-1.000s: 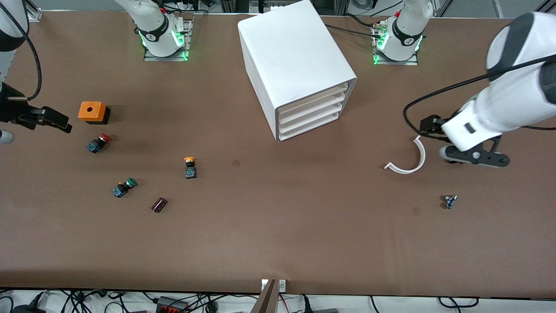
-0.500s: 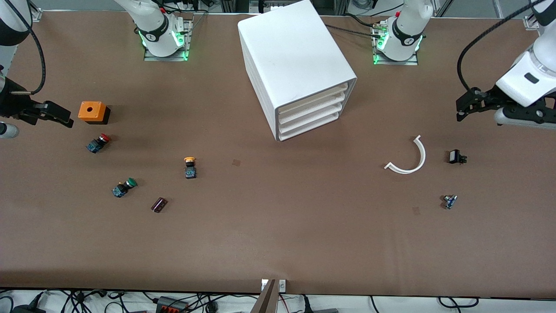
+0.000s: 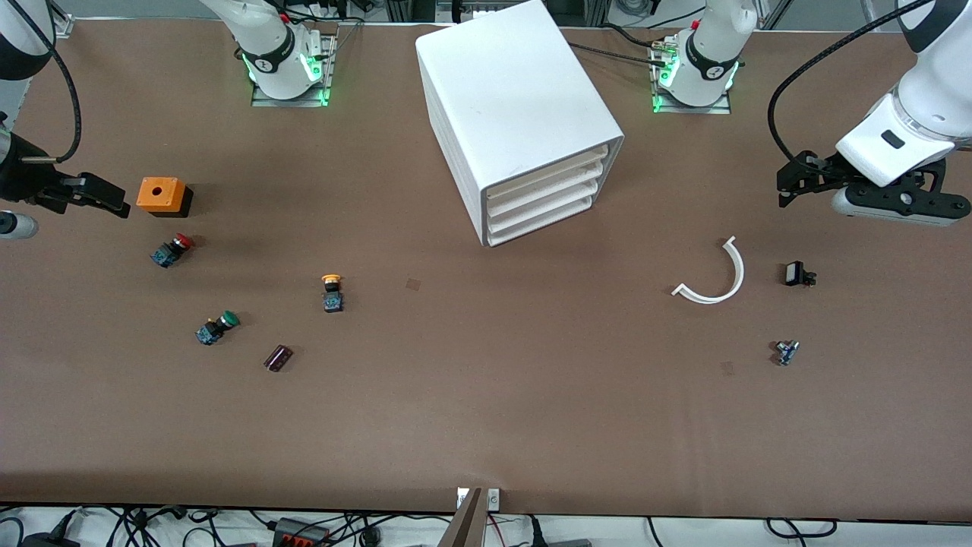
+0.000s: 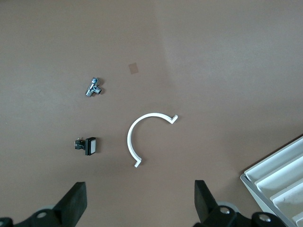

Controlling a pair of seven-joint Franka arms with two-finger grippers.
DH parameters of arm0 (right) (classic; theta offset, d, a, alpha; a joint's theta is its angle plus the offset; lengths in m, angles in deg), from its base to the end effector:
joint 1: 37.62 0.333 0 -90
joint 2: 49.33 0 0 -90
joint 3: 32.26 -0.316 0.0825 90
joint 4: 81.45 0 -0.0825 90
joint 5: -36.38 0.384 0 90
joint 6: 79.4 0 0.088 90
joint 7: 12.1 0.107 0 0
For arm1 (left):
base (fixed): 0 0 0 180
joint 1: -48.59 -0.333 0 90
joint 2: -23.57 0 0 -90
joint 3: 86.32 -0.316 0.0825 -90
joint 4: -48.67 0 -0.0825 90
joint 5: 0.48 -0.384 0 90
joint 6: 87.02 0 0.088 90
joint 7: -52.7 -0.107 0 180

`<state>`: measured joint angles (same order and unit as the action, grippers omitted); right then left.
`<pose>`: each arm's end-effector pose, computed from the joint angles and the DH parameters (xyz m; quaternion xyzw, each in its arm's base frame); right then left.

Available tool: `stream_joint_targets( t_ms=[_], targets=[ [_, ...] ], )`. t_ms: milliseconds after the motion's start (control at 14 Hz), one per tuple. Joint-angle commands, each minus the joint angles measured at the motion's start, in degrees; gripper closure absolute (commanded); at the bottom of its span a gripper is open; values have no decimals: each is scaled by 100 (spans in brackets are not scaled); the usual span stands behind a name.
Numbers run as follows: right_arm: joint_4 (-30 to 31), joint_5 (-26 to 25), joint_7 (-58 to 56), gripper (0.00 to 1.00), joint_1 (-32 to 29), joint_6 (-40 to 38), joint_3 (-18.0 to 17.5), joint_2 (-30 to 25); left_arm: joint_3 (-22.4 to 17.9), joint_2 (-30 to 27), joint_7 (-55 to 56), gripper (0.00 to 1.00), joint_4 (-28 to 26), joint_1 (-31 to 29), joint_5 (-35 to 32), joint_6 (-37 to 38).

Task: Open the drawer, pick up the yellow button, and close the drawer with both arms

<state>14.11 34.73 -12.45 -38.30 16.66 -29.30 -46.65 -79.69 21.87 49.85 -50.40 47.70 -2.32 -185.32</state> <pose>0.5716 -0.0386 0.5612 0.9993 -0.0269 -0.0195 0.0148 0.5517 -0.0533 0.5783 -0.9968 0.0771 -0.0085 0.0174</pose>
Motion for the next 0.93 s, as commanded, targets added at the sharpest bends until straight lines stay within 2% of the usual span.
stream_joint_targets(
  t_ms=[0,857],
  targets=[
    [156,-37,-115,0,-82,-35,-67,-223,-4,-50,-58,0,-7,36,70,13],
    [165,-37,-115,0,-90,0,-58,-224,-12,-41,-119,0,151,36,70,198]
  ],
)
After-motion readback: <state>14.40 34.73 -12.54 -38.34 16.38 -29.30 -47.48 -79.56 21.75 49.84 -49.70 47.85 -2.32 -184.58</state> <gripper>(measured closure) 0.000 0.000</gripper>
